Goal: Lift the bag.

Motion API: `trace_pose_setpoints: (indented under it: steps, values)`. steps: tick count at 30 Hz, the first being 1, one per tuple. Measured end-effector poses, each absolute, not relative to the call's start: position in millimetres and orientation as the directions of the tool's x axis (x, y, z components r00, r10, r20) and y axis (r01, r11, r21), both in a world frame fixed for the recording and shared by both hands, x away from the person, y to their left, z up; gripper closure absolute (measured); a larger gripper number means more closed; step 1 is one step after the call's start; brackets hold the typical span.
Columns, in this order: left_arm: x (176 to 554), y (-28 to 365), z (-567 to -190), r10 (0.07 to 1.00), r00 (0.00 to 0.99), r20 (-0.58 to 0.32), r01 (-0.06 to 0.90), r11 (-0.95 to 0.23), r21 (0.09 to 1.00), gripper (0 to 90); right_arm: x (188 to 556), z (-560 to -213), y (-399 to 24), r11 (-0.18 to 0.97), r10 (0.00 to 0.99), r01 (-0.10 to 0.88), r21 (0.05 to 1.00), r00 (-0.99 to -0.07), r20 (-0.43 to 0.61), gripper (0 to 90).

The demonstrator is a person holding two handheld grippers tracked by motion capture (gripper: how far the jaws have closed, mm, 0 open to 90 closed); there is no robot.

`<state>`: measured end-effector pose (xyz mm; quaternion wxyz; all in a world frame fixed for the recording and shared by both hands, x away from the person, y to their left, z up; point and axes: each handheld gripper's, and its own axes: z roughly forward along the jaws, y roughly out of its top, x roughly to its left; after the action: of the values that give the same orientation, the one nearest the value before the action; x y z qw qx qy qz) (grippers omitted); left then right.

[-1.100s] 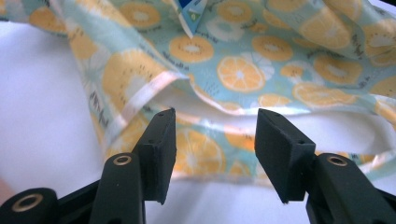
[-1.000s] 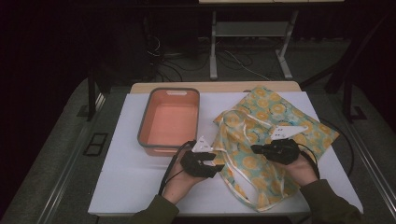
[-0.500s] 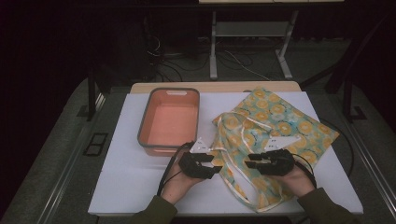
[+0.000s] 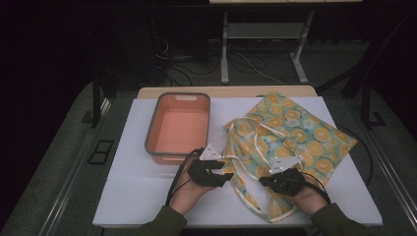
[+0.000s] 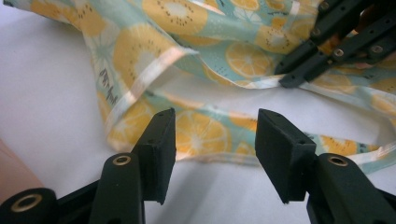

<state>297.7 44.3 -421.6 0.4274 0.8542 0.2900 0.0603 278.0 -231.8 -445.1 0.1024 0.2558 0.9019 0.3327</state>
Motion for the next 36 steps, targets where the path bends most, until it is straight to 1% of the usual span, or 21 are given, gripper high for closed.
trace_pose_setpoints:
  steps: [1,6,10,12,16,19,23,25,26,28,30,33,34,36]
  values:
    - [298.4,44.0,-419.9,0.549,0.824,-0.141,0.440,-0.461,0.770,46.4,278.7,-443.3,-232.8,0.650,0.532,0.388,0.653,-0.846,-0.026,89.8]
    - [305.7,36.4,-409.5,0.569,0.814,-0.116,0.418,-0.436,0.797,46.1,283.1,-428.6,-250.5,0.592,0.551,0.396,0.702,-0.834,0.005,89.8]
    - [308.1,26.9,-407.1,0.586,0.806,-0.083,0.399,-0.436,0.807,45.8,285.0,-423.3,-269.1,0.572,0.558,0.405,0.713,-0.830,0.024,89.8]
    - [310.2,24.3,-407.4,0.590,0.804,-0.081,0.400,-0.435,0.807,45.7,284.2,-423.9,-277.7,0.574,0.564,0.413,0.707,-0.825,0.024,89.8]
    - [316.3,16.1,-412.8,0.594,0.800,-0.082,0.411,-0.443,0.797,44.6,284.0,-425.8,-292.4,0.561,0.576,0.433,0.705,-0.816,0.043,89.8]
    - [322.6,6.1,-420.5,0.607,0.792,-0.064,0.417,-0.461,0.783,43.9,284.2,-423.3,-297.8,0.546,0.582,0.434,0.716,-0.812,0.049,89.8]
    - [332.3,-5.7,-429.4,0.647,0.761,-0.042,0.437,-0.464,0.771,44.9,284.8,-420.5,-298.0,0.536,0.583,0.428,0.728,-0.811,0.048,89.8]
    - [336.1,-9.1,-432.3,0.652,0.757,-0.047,0.446,-0.462,0.767,48.6,285.4,-420.3,-297.9,0.537,0.580,0.424,0.729,-0.813,0.046,89.8]
    - [337.5,-10.3,-433.5,0.662,0.748,-0.041,0.453,-0.465,0.761,52.1,285.7,-419.9,-297.9,0.533,0.582,0.425,0.731,-0.812,0.048,89.8]
    - [340.1,-11.8,-434.9,0.670,0.739,-0.066,0.470,-0.443,0.763,57.3,286.4,-418.3,-298.2,0.526,0.583,0.421,0.739,-0.811,0.047,89.8]
    - [342.0,-13.2,-434.4,0.675,0.734,-0.081,0.478,-0.428,0.767,66.6,287.2,-415.9,-299.1,0.516,0.584,0.416,0.749,-0.810,0.047,89.8]
    - [345.0,-15.1,-430.6,0.669,0.735,-0.112,0.484,-0.402,0.777,86.5,288.5,-411.6,-299.9,0.497,0.589,0.406,0.767,-0.807,0.046,89.8]
    - [345.4,-16.0,-428.5,0.666,0.735,-0.124,0.483,-0.387,0.785,89.1,288.9,-409.6,-299.9,0.490,0.591,0.402,0.773,-0.806,0.045,89.8]
    - [345.7,-17.9,-421.8,0.658,0.739,-0.143,0.483,-0.370,0.794,89.5,291.3,-404.7,-300.1,0.474,0.594,0.393,0.788,-0.803,0.043,89.8]
